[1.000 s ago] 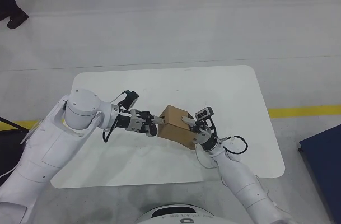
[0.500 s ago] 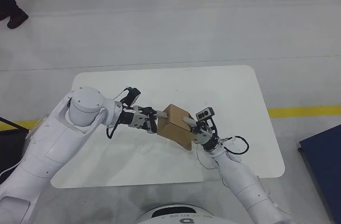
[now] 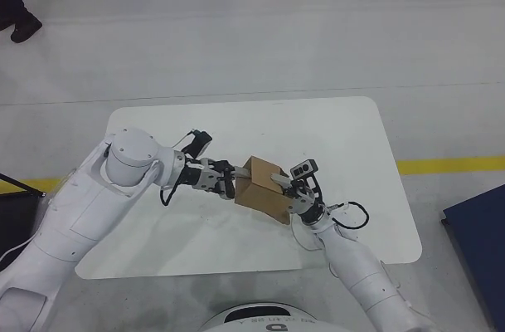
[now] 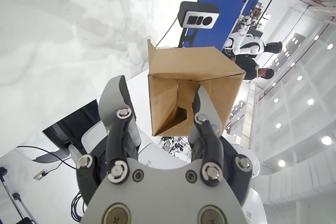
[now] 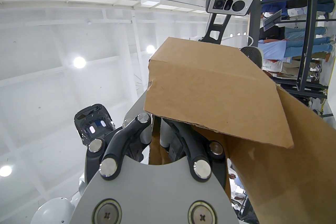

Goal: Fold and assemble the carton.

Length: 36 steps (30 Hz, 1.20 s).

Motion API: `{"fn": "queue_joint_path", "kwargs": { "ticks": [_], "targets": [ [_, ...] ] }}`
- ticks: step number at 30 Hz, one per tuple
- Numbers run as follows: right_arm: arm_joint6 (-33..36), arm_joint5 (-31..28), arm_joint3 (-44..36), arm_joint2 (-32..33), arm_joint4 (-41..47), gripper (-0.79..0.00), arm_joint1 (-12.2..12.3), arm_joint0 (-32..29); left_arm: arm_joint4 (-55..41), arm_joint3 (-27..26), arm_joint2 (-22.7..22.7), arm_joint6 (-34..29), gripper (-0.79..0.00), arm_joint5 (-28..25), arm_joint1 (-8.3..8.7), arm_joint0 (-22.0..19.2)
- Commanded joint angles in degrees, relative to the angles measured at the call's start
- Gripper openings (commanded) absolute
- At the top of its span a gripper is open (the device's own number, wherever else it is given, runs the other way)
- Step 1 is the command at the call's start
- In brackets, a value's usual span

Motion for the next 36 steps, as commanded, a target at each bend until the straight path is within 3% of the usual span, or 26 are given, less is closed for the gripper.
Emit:
{"fn": "queue_joint_path", "kwargs": {
  "ticks": [1,4,12,24,29,36],
  "targets": [
    [0.0,0.1,-0.1,0.0,0.0,-0.785,0.0,0.0,-0.1,0.2,0.4,0.0,-0.249,-0.3,-0.15,-0.3],
    [-0.1,0.1,-0.2,0.1,0.0,-0.785,0.0,0.0,0.1,0.5,0.9,0.1,-0.191,-0.5,-0.32,-0.8],
    [-0.4,0.1,-0.6,0.3,-0.2,-0.785,0.1,-0.3,0.0,0.5,-1.3,0.5,-0.135,-0.1,0.2,-0.5],
    [-1.5,0.3,-0.2,0.0,-0.8,-0.785,0.1,0.3,-0.4,-3.9,-11.3,2.1,-0.043,0.5,3.07,7.0],
    [-2.0,0.5,0.0,0.8,-0.1,-0.785,0.2,0.8,-1.5,-4.8,-13.4,3.3,0.0,-0.2,3.53,9.5],
    [-2.0,0.5,0.0,0.8,-0.1,-0.785,0.2,0.8,-3.9,-4.6,-15.1,6.0,0.0,-1.7,3.55,11.4]
  ]
}}
